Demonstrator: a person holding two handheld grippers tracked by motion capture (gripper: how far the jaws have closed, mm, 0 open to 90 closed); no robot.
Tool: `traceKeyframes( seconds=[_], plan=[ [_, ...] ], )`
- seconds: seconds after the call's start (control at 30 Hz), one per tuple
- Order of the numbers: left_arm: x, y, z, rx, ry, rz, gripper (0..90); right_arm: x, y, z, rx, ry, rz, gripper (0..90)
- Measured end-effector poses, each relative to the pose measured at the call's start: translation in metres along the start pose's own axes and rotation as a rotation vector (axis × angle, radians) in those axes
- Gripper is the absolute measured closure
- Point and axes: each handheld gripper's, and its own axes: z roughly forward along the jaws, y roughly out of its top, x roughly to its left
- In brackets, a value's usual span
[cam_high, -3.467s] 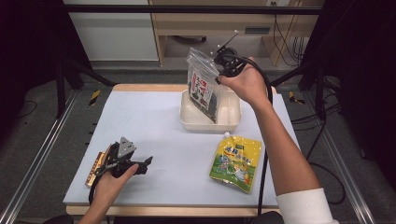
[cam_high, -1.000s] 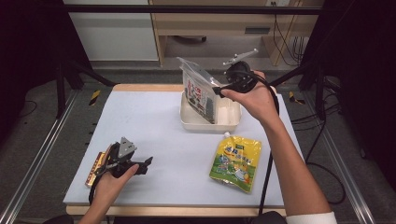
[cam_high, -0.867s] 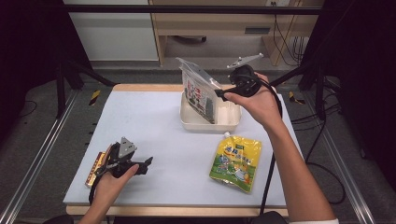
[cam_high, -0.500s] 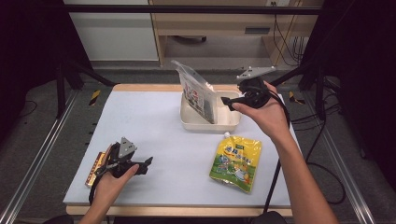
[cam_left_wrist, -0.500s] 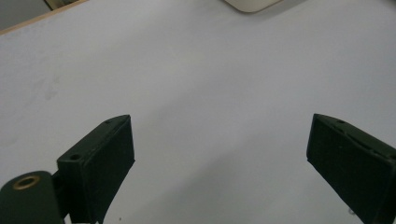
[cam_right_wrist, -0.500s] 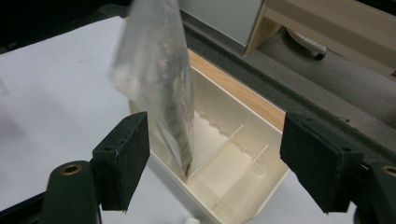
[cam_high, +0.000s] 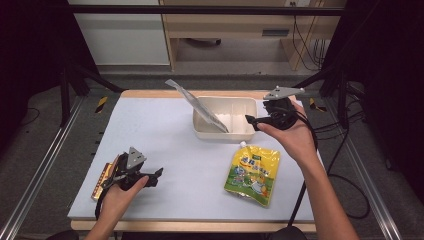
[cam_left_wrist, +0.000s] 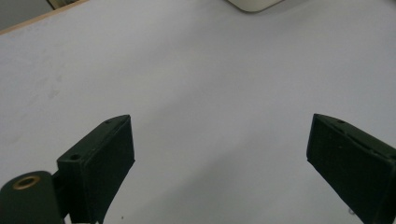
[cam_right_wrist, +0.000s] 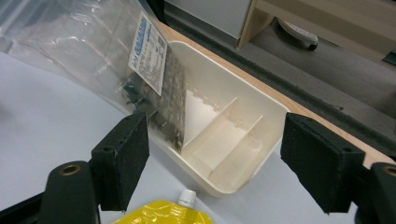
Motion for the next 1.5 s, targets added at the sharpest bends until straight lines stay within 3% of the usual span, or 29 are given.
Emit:
traceKeyframes(
  seconds=[0.27,0.4,0.53,0.63,0.77,0.97,1.17,1.5],
  plan=[
    [0.0,0.0,-0.001,-0.001,0.0,0.002,7.5,-0.004,-0.027,0.0,0.026,-0.022,0.032,26.5],
    [-0.001,0.0,0.0,-0.001,0.001,0.003,7.6,-0.007,-0.045,0.0,0.031,-0.018,0.069,34.7],
    [-0.001,0.001,0.0,0.0,0.001,0.005,7.6,-0.008,-0.066,0.003,0.034,-0.032,0.094,42.7],
    [-0.001,0.001,0.0,0.001,0.0,0.005,7.6,-0.009,-0.085,0.008,0.032,-0.053,0.14,47.9],
    [0.0,0.0,0.001,0.006,0.001,0.005,7.6,-0.013,-0.112,0.017,0.056,-0.085,0.182,50.0],
    [0.0,-0.001,0.002,0.011,0.004,0.001,7.6,-0.016,-0.138,0.022,0.065,-0.128,0.232,48.3],
    [0.0,0.0,0.002,0.011,0.0,0.0,7.6,-0.021,-0.151,0.021,0.083,-0.144,0.27,42.3],
    [0.002,0.002,0.0,0.004,-0.004,-0.001,7.6,-0.025,-0.166,0.024,0.149,-0.152,0.293,27.1]
  ],
)
